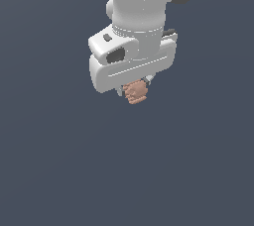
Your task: Pick up the object and move it to a goal position.
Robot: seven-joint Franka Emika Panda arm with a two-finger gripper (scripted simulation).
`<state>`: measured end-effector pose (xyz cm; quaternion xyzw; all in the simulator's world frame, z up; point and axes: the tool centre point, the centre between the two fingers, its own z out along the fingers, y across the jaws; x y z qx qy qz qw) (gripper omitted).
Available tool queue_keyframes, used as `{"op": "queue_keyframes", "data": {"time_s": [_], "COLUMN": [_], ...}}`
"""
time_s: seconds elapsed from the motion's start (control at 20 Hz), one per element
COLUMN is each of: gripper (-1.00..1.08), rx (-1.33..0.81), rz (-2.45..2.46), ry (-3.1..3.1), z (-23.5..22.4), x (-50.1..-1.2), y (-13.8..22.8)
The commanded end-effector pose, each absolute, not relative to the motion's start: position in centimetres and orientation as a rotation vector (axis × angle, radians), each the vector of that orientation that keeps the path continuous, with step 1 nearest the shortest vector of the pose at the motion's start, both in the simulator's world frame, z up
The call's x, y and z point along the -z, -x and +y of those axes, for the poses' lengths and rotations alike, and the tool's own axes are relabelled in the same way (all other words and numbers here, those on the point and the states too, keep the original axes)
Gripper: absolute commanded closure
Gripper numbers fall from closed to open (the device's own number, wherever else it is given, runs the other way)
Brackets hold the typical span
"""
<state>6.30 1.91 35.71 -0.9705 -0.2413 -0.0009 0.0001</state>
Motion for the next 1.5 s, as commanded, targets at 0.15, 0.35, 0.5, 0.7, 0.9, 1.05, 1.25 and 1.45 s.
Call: {"op": "queue_keyframes", "data": {"time_s": [0.15, 0.35, 0.5, 0.7, 0.9, 1.05, 1.25, 1.45], "gripper": [1.08, 1.08, 1.08, 1.08, 1.08, 1.08, 1.08, 1.08], "rx": [0.0, 0.0, 0.0, 0.0, 0.0, 0.0, 0.0, 0.0], "rz": [-0.757, -0.757, -0.757, -0.757, -0.757, -0.756, -0.756, -0.756], "ry": [3.048, 3.048, 3.048, 3.048, 3.048, 3.049, 3.049, 3.049], "z": [1.9, 1.9, 1.9, 1.9, 1.9, 1.9, 1.9, 1.9], "x": [-39.8, -42.1, -43.6, -45.1, -46.0, -46.5, -46.8, -46.9], "y": [-6.9, -7.3, -7.6, -7.9, -8.1, -8.3, -8.4, -8.4]}}
